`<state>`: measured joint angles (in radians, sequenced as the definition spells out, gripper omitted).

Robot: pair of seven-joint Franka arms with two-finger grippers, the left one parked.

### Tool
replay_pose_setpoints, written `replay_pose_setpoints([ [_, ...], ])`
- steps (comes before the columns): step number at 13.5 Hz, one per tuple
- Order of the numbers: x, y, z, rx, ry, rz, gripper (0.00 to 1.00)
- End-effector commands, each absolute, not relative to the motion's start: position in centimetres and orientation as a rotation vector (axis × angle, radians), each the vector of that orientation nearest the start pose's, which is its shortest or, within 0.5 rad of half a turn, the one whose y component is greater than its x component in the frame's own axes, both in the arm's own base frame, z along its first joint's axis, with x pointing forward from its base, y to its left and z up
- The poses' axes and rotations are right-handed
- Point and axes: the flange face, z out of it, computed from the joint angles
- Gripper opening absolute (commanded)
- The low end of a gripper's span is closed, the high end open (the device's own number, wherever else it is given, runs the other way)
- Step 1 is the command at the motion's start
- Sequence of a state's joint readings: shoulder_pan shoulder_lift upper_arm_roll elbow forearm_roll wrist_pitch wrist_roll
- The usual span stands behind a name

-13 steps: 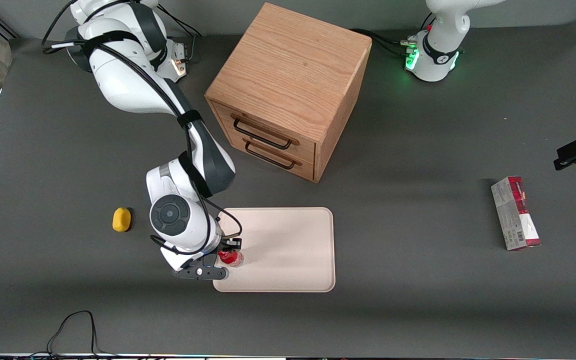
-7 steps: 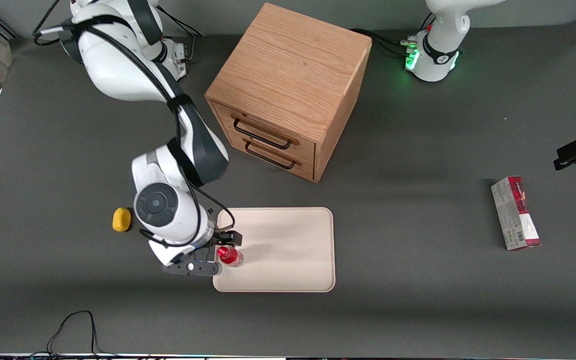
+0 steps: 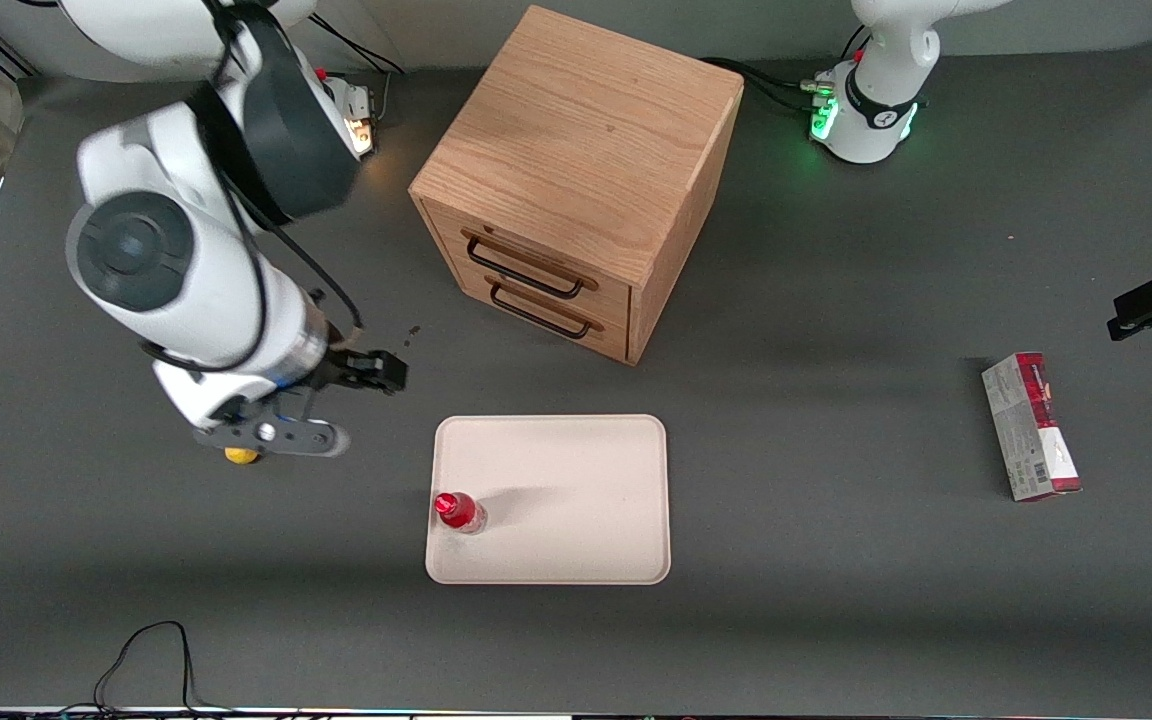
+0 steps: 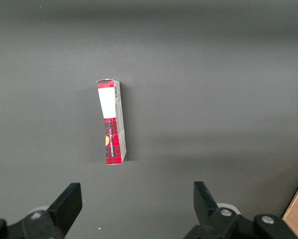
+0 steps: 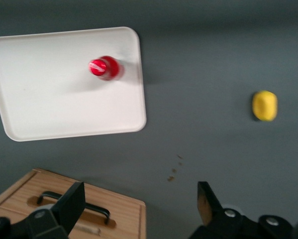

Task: Place coke bottle on tray

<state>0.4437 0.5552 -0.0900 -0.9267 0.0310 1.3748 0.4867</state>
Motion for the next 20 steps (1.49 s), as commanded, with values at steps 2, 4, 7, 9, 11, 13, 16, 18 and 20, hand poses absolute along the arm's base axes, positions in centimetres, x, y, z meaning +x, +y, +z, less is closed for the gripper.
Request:
replay_pose_setpoints([
  [2,60.6,19.3,60.1,-3.179,0.132,0.158,1.0],
  [4,59.5,15.4,61.2,-3.155,0.196,0.124,1.0],
  [7,58.3,9.6,61.9,-3.135,0.204,0.043,1.0],
  [9,57.6,5.4,62.0,-3.122,0.241,0.014,1.0],
  [11,56.7,2.6,61.7,-3.122,0.187,0.018,1.0],
  [13,56.8,-0.7,61.6,-3.124,0.118,0.026,1.0],
  [16,56.7,-4.1,61.2,-3.117,0.095,0.045,1.0],
  [18,56.6,-4.0,61.5,-3.119,0.119,0.043,1.0],
  [20,56.5,-3.8,61.4,-3.116,0.209,0.063,1.0],
])
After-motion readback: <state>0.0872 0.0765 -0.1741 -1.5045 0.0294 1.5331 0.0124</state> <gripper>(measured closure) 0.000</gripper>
